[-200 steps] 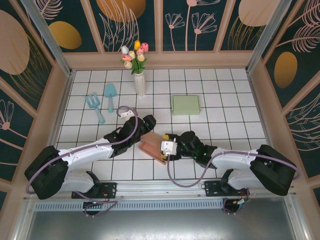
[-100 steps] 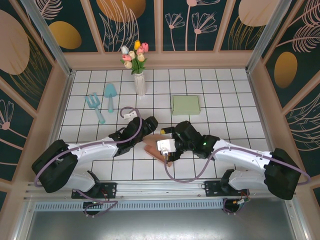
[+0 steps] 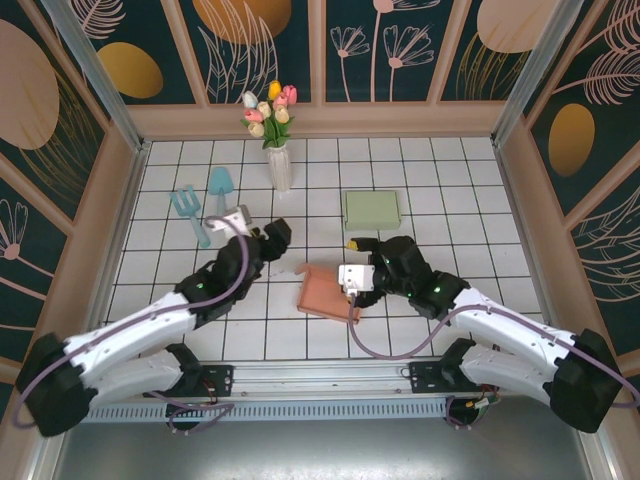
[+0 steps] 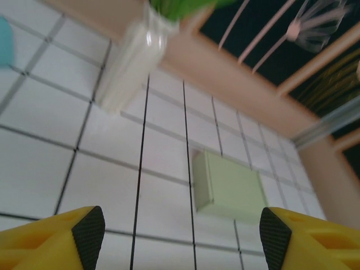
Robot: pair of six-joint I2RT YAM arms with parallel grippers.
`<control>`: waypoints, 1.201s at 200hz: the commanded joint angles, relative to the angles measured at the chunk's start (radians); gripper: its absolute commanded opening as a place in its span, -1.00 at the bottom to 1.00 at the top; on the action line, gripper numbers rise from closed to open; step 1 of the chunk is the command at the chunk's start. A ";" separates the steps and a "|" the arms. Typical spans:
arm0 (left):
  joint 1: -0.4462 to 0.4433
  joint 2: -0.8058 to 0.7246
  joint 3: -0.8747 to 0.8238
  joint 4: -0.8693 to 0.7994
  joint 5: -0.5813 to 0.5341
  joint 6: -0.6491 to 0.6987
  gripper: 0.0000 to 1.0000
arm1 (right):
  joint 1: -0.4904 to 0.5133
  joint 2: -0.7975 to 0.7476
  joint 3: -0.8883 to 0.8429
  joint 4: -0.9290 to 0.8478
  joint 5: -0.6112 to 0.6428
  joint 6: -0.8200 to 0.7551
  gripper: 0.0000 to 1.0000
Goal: Fold the paper box
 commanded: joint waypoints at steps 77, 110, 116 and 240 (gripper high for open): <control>-0.005 -0.077 -0.048 -0.118 -0.013 0.000 0.49 | 0.094 -0.240 0.193 -0.115 0.093 0.265 0.98; -0.005 -0.036 -0.024 -0.120 0.031 -0.031 0.48 | 0.092 -0.329 0.241 -0.049 0.282 0.647 0.98; -0.005 -0.027 -0.020 -0.117 0.045 -0.039 0.47 | 0.090 -0.335 0.243 -0.037 0.374 0.790 0.98; -0.022 0.083 -0.145 0.155 0.287 -0.336 0.36 | 0.045 -0.400 -0.180 0.053 0.382 1.987 0.98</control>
